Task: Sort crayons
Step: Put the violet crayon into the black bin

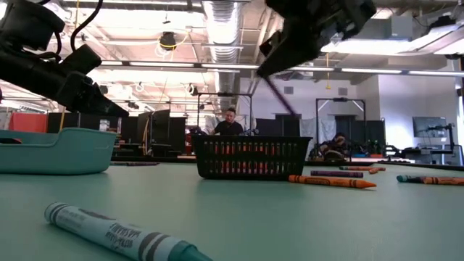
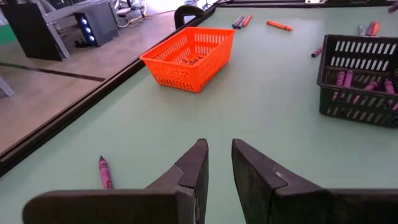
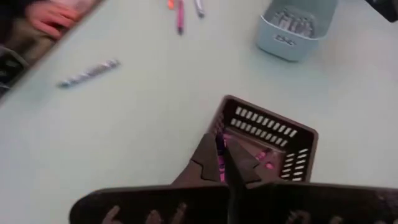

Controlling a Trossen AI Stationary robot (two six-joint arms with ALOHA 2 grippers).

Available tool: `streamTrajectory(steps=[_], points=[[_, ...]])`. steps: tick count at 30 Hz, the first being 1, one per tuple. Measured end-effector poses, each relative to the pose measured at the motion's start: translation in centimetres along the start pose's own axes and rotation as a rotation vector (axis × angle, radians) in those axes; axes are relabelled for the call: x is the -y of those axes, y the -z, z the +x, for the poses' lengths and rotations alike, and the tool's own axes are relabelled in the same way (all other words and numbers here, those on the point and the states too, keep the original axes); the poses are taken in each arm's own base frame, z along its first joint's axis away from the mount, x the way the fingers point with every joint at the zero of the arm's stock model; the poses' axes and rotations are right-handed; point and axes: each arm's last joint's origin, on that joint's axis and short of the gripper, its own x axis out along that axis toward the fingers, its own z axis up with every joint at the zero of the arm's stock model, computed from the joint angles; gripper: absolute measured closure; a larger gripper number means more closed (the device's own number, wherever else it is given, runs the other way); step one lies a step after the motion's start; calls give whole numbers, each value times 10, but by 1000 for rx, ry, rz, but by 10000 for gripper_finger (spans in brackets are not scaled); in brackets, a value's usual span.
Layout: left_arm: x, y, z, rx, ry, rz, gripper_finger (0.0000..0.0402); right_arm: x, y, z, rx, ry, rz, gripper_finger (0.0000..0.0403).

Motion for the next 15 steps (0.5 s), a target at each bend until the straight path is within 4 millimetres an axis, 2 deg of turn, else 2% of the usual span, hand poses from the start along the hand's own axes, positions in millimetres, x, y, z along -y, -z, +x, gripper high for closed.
streamTrajectory(steps=[5, 9, 15], points=[[0, 0, 0, 0, 0, -1, 341, -5, 4, 29, -11, 61, -25, 402], [0, 0, 0, 0, 0, 2, 341, 1, 10, 45, -21, 70, 24, 401], [0, 0, 0, 0, 0, 2, 341, 10, 15, 46, -38, 138, 161, 370]])
